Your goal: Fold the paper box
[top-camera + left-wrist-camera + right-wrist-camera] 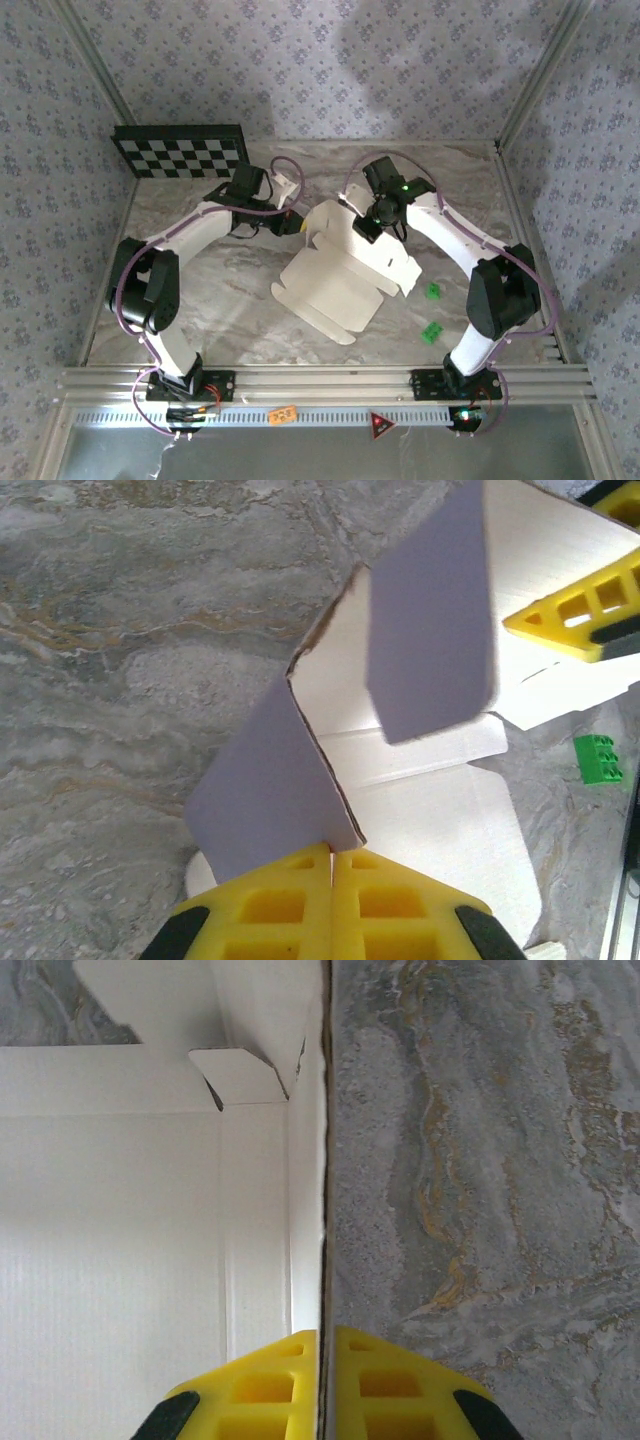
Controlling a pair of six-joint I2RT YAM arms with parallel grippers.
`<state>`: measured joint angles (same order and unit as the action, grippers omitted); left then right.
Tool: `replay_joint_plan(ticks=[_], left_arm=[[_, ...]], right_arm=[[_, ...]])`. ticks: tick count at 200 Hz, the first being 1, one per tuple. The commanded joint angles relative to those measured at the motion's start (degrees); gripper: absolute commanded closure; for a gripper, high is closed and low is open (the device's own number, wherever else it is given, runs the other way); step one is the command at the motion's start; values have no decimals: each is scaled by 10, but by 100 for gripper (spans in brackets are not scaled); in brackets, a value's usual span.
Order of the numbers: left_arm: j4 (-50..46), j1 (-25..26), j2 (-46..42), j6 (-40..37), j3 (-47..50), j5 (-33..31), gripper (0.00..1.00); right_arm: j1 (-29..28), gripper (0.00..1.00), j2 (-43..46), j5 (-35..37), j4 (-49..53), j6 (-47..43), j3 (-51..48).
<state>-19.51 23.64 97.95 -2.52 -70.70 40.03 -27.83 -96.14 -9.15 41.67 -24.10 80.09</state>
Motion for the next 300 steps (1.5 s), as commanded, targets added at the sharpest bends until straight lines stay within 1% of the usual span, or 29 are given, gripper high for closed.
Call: replay_joint_plan(ticks=[1, 46, 66, 82, 93, 97, 106, 124, 134, 159, 169, 190, 220, 240, 249, 264, 275, 291, 300], left_arm=[[-9, 14, -12, 18, -21, 12, 95], [-18, 36, -21, 33, 2, -10, 96], [-17, 39, -29, 42, 20, -38, 94], [-8, 37, -39, 56, 30, -88, 85], [-6, 34, -41, 58, 28, -120, 74], [-7, 32, -41, 58, 25, -131, 68], [-10, 26, -37, 57, 17, -156, 62], [-10, 5, -23, 59, 1, -177, 51], [0, -9, -14, 59, -3, -163, 45], [25, -32, 8, 34, -17, -91, 35], [27, -33, 19, 20, -26, -74, 33], [21, -34, 51, 0, -59, -38, 31], [13, -34, 96, -14, -100, -6, 30], [12, -34, 113, -17, -118, 12, 33], [10, -35, 117, -19, -122, 18, 39], [5, -33, 118, -22, -124, 25, 56], [7, -33, 113, -24, -117, 27, 66], [15, -31, 101, -27, -103, 27, 78], [21, -31, 93, -25, -94, 27, 82]], right_arm=[[-3, 100, -8, 41, -23, 35, 3], [-20, 100, -4, 79, -35, 49, -5], [-27, 100, -2, 79, -37, 49, -11], [-26, 100, -2, 72, -37, 51, -15], [-26, 100, -2, 67, -37, 51, -16], [-26, 100, -1, 64, -36, 51, -16], [-26, 100, 0, 55, -35, 49, -16], [-25, 100, 2, 41, -35, 46, -17], [-25, 100, 2, 35, -35, 45, -17], [-26, 100, 2, 23, -35, 44, -16], [-25, 100, 2, 19, -34, 42, -15], [-25, 100, 0, 16, -33, 41, -14], [-24, 100, 0, 15, -29, 40, -15], [-23, 100, 1, 13, -27, 40, -17], [-22, 100, 1, 13, -27, 40, -18], [-21, 100, 2, 14, -27, 41, -20], [-19, 100, 3, 15, -29, 44, -20], [-20, 100, 3, 16, -33, 45, -21], [-18, 100, 2, 18, -36, 47, -21]])
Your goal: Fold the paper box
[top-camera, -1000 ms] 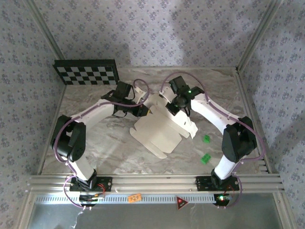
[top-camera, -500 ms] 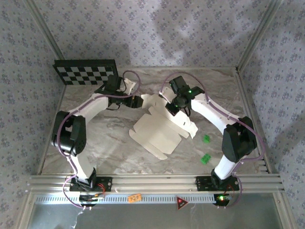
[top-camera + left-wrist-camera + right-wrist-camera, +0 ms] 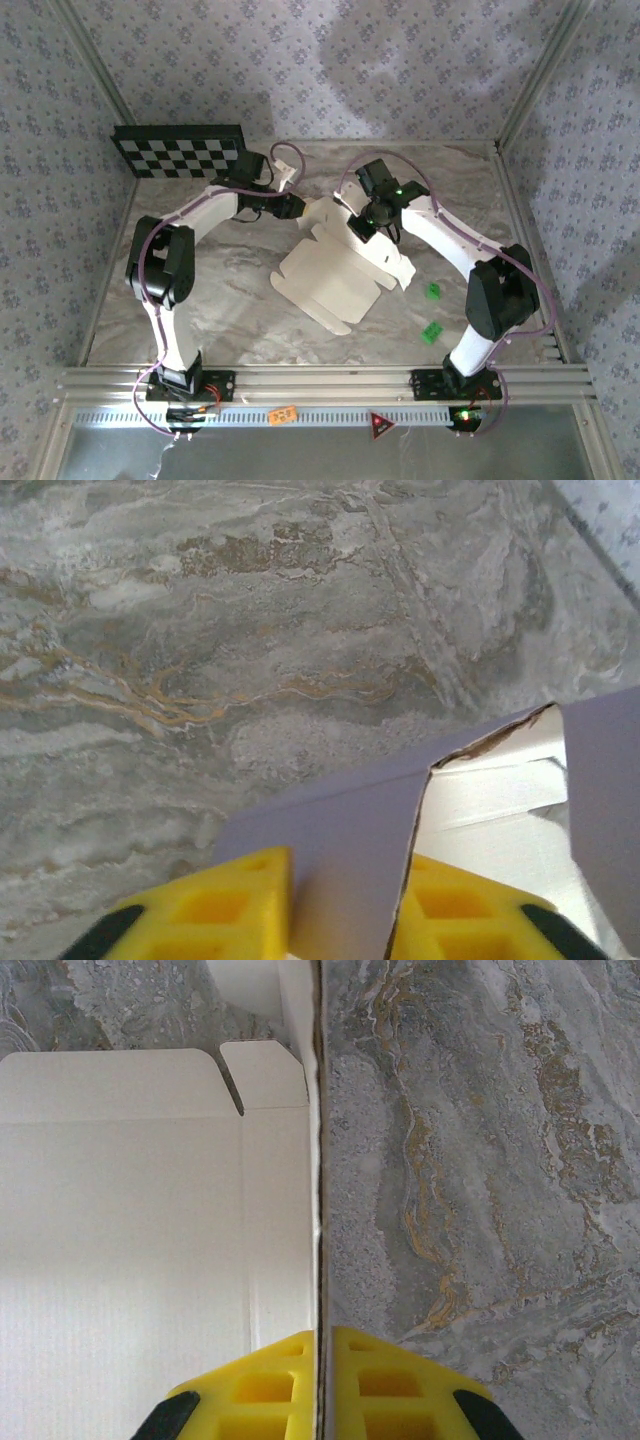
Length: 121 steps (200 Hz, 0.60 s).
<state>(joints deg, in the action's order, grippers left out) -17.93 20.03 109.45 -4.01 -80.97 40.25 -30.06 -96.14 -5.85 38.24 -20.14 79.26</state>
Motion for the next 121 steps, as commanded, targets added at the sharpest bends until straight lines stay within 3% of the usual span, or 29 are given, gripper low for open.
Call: replay_joint_plan(ticks=[1, 35, 121], left_arm=[[5, 5, -23, -9, 10, 25, 83], [-12, 13, -43, -1, 15, 16, 92], [-69, 71, -83, 51, 23, -30, 94]], right_arm=[[3, 100, 2, -15, -2, 8, -12], [3, 100, 0, -1, -7, 16, -10], [-7, 100, -7, 35, -6, 31, -10]])
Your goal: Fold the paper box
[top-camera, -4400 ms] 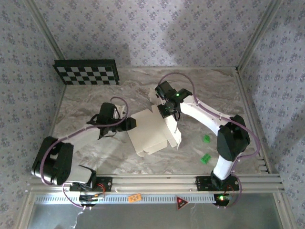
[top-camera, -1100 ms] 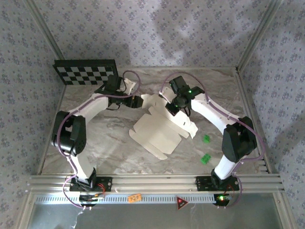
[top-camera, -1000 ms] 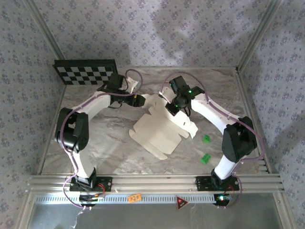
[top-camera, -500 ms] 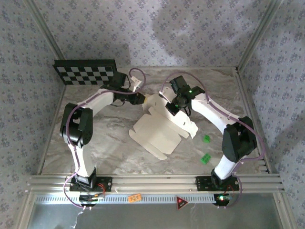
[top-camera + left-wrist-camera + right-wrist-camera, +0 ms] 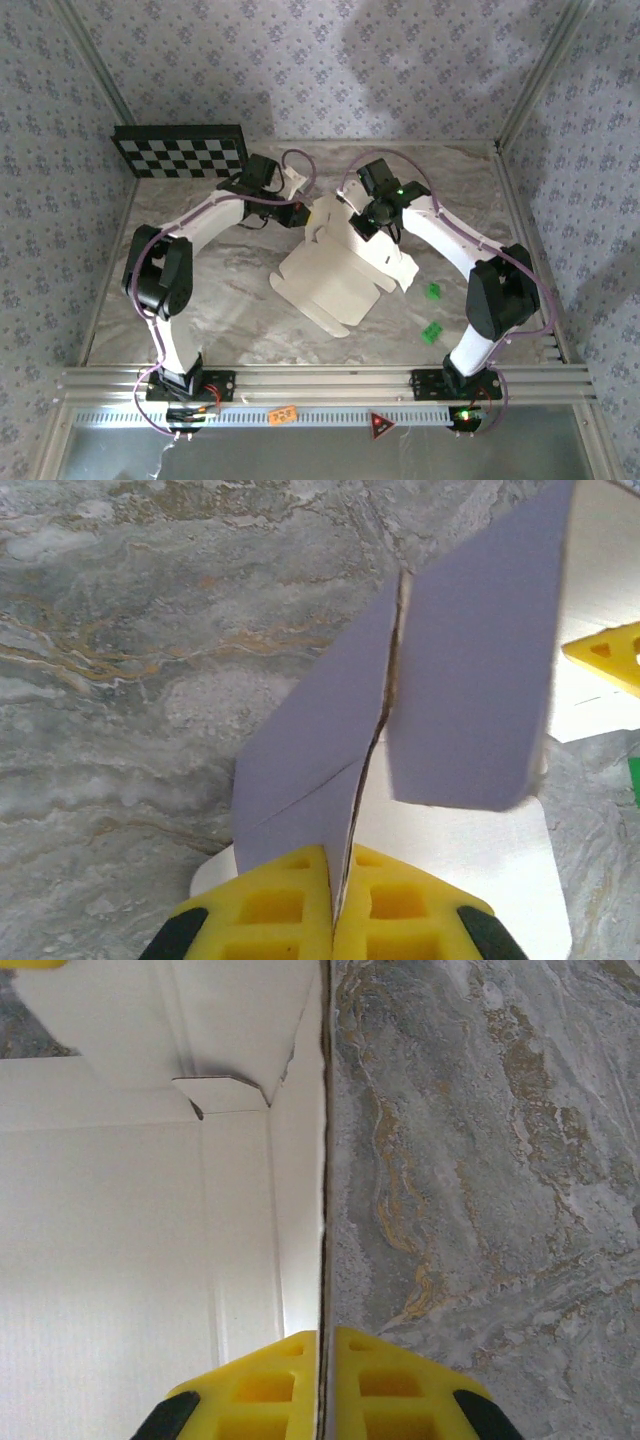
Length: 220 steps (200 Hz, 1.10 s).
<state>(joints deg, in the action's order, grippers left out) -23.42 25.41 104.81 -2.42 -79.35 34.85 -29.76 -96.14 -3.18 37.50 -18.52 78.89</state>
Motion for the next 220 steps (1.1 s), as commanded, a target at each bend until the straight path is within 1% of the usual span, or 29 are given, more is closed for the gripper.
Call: replay_joint_plan(ticks=[1, 35, 67, 148, 197, 220], left_arm=[[-14, 18, -38, 36, 8, 23, 94], [5, 29, -53, 56, 44, 12, 94], [12, 36, -55, 62, 79, -13, 94], [53, 42, -87, 82, 175, -30, 93], [76, 41, -116, 88, 212, -44, 85], [74, 41, -139, 89, 213, -50, 76]], right_arm=[[-11, 100, -8, 8, 2, 15, -6], [-23, 100, -8, 23, 9, 16, -3], [-38, 100, -9, 37, 19, 16, -4], [-90, 100, -9, 104, 42, 23, -17], [-112, 100, -7, 113, 34, 21, -43], [-114, 100, 0, 105, 28, 19, -51]])
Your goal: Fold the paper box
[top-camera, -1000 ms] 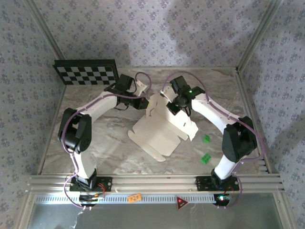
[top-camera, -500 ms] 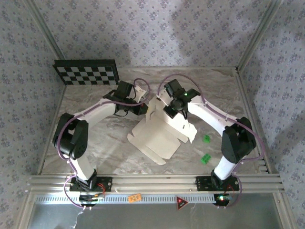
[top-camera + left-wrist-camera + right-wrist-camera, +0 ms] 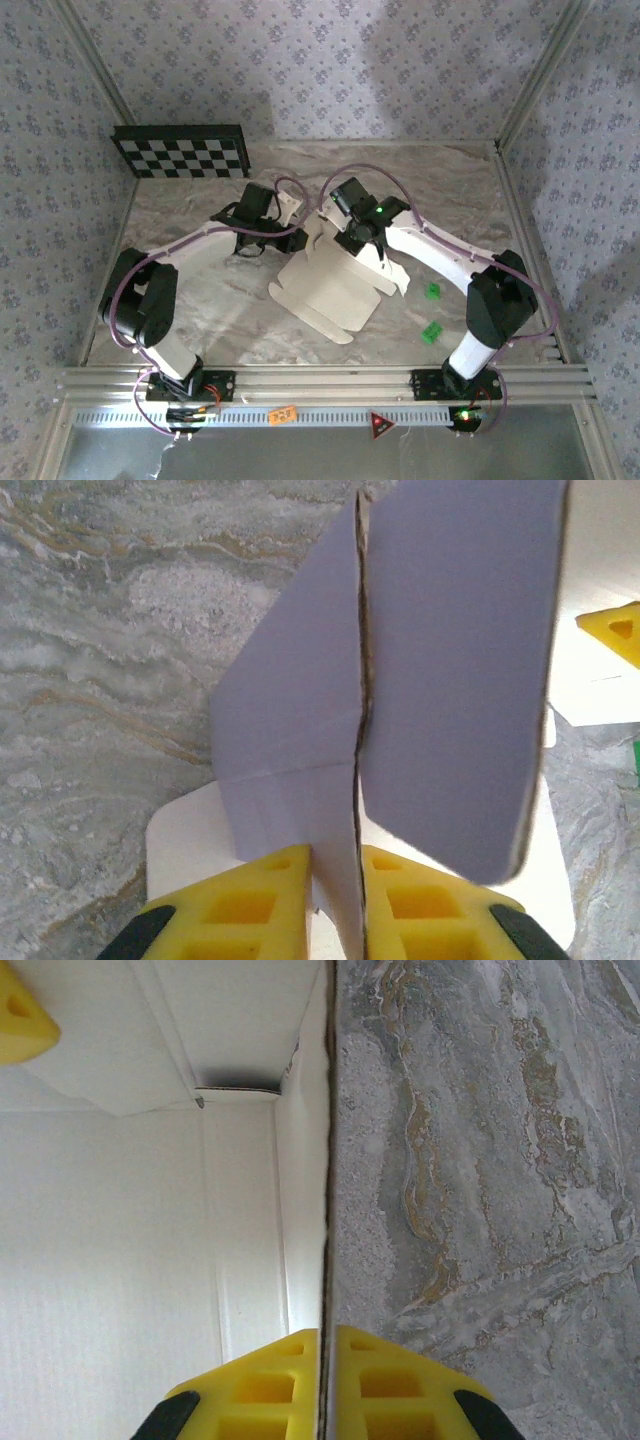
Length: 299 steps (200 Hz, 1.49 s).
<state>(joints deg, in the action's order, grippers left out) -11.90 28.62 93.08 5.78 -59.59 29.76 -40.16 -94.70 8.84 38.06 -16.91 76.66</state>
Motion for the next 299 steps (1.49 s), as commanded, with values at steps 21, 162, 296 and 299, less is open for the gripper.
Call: replay_joint_plan(ticks=[21, 162, 296, 299], left_arm=[[-48, 7, -56, 8, 18, 0, 69], [-158, 2, -27, -49, -166, -21, 61], [-184, 4, 33, -72, -195, -21, 96], [-183, 4, 33, -72, -193, -22, 96]], right_arm=[[-9, 100, -11, -20, 17, 2, -34], [-9, 100, -14, -40, 11, 0, -39], [-4, 95, 0, -45, 10, 6, -34], [-4, 94, 1, -45, 10, 6, -34]])
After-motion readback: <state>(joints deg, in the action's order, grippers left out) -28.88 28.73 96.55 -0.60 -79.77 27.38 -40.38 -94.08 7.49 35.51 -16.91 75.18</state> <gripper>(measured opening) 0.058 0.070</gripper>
